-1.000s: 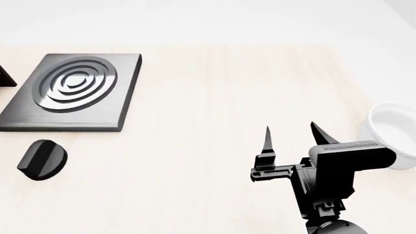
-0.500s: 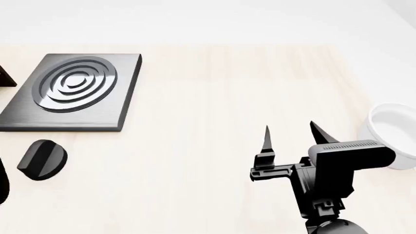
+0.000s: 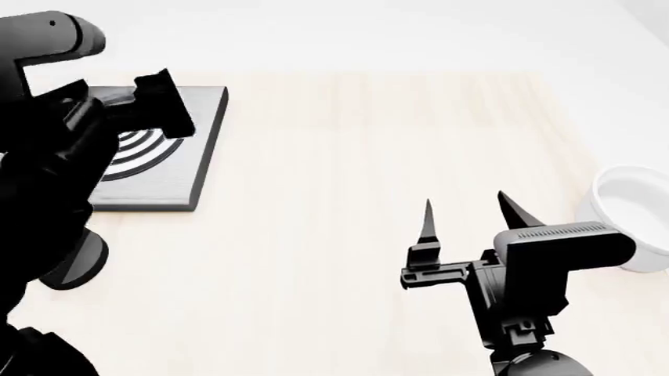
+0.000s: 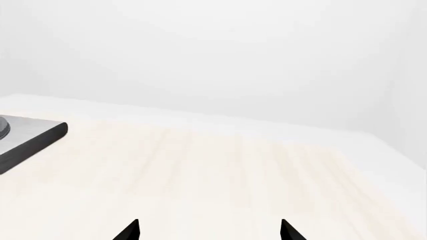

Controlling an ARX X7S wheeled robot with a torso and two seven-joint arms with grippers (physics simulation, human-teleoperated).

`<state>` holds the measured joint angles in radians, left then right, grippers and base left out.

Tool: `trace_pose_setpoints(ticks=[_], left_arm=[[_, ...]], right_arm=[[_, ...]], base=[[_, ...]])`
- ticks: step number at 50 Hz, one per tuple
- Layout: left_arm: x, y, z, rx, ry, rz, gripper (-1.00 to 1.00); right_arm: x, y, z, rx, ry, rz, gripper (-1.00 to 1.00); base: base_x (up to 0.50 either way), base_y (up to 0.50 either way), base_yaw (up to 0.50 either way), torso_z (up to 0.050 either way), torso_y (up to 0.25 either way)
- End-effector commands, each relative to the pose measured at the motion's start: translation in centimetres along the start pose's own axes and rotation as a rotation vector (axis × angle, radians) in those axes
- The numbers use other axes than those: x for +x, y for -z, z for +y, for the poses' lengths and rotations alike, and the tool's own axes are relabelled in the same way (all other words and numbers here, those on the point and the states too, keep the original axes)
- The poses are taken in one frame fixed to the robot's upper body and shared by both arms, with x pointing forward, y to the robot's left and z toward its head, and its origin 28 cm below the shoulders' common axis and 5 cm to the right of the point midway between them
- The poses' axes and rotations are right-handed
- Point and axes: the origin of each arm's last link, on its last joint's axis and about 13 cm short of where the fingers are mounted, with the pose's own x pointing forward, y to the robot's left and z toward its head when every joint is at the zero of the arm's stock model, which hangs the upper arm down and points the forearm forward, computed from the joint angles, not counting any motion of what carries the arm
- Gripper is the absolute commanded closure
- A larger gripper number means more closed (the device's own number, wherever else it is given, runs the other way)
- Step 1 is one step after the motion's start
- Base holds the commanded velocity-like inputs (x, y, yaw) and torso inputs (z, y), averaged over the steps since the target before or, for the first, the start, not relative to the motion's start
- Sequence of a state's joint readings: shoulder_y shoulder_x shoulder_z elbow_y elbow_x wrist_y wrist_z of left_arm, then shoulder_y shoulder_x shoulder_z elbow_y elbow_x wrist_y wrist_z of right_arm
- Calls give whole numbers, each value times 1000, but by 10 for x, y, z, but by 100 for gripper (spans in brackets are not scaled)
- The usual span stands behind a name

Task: Put the frying pan on top of the cabinet.

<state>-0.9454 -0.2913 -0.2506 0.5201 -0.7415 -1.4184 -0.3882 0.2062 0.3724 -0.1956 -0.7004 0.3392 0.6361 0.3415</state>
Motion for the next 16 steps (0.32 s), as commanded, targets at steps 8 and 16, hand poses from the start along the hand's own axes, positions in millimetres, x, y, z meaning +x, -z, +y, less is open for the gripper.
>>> trace_pose_setpoints(ticks=[8,16], left_arm=[[-36,59,-18,24,198,24,-100],[-33,66,-17,14,192,46,-100]], right_arm=[[2,-3,1,-18,2,-4,-100],[3,-6,1,-23,3,-13,-100]], base=[[0,0,0,0,0],[0,0,0,0,0]])
